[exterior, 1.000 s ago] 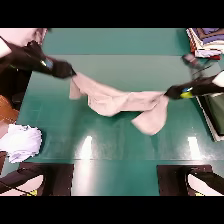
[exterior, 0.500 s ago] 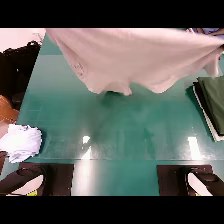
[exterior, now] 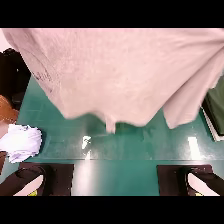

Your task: Fold the shirts.

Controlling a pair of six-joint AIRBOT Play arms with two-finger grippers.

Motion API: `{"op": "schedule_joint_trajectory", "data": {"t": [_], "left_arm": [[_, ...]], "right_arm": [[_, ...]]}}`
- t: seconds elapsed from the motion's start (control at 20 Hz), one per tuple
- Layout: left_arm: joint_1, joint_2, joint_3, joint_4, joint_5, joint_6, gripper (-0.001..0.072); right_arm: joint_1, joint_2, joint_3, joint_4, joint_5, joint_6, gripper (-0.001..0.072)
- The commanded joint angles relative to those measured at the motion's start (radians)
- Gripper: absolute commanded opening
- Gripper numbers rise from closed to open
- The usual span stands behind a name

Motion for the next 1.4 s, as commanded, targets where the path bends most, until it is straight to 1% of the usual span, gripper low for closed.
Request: {"op": "schedule_joint_trajectory", "data": {"t": [0.0, 0.05, 0.15, 0.25, 0.35, 0.45, 0.55, 0.65, 0.8, 0.95, 1.0, 1.05, 1.1, 1.2, 1.25, 1.35], "left_arm": [[0.003, -0.078, -0.146, 0.207, -0.056, -0.025, 0.0019], [0.013, -0.135, -0.192, 0.195, -0.079, -0.025, 0.0019], [0.027, -0.272, -0.26, 0.179, -0.079, -0.025, 0.0019], [0.045, -0.424, -0.294, 0.171, -0.049, -0.025, 0.002], [0.045, -0.567, -0.295, 0.17, 0.023, -0.025, 0.0021], [0.045, -0.669, -0.295, 0.159, 0.121, -0.025, 0.0021], [0.045, -0.73, -0.295, 0.137, 0.19, -0.026, 0.0021], [0.045, -0.755, -0.296, 0.138, 0.218, -0.026, 0.0021], [0.045, -0.757, -0.296, 0.139, 0.212, -0.026, 0.0021], [0.045, -0.757, -0.296, 0.14, 0.195, -0.026, 0.002], [0.045, -0.757, -0.296, 0.14, 0.194, -0.026, 0.0021], [0.045, -0.757, -0.296, 0.14, 0.192, -0.031, 0.0022], [0.045, -0.757, -0.296, 0.142, 0.185, -0.05, 0.0033], [0.045, -0.755, -0.288, 0.144, 0.151, -0.053, 0.0518], [0.045, -0.754, -0.272, 0.153, 0.113, -0.052, 0.0529], [0.046, -0.748, -0.223, 0.197, -0.008, -0.051, 0.0528]], "right_arm": [[0.064, -0.166, -0.021, -0.003, 0.107, 0.031, 0.0008], [0.079, -0.225, -0.064, -0.003, 0.102, 0.029, 0.0009], [0.086, -0.346, -0.152, -0.002, 0.074, 0.005, 0.0008], [0.086, -0.456, -0.229, -0.002, -0.021, -0.016, 0.0008], [0.085, -0.548, -0.27, -0.002, -0.151, -0.035, 0.0009], [0.085, -0.624, -0.267, -0.001, -0.262, -0.04, 0.0008], [0.086, -0.685, -0.232, 0.006, -0.319, -0.04, 0.0009], [0.087, -0.734, -0.179, 0.006, -0.327, -0.04, 0.0009], [0.086, -0.769, -0.111, 0.006, -0.332, -0.04, 0.001], [0.086, -0.768, -0.08, 0.005, -0.353, -0.04, 0.001], [0.085, -0.768, -0.072, 0.006, -0.358, -0.04, 0.004], [0.083, -0.768, -0.062, 0.004, -0.357, -0.04, 0.0255], [0.079, -0.768, -0.049, 0.004, -0.351, -0.04, 0.0421], [0.066, -0.768, -0.006, 0.004, -0.309, -0.04, 0.0425], [0.055, -0.766, 0.013, 0.006, -0.282, -0.04, 0.0425], [0.035, -0.74, 0.016, 0.005, -0.234, -0.041, 0.0424]]}}
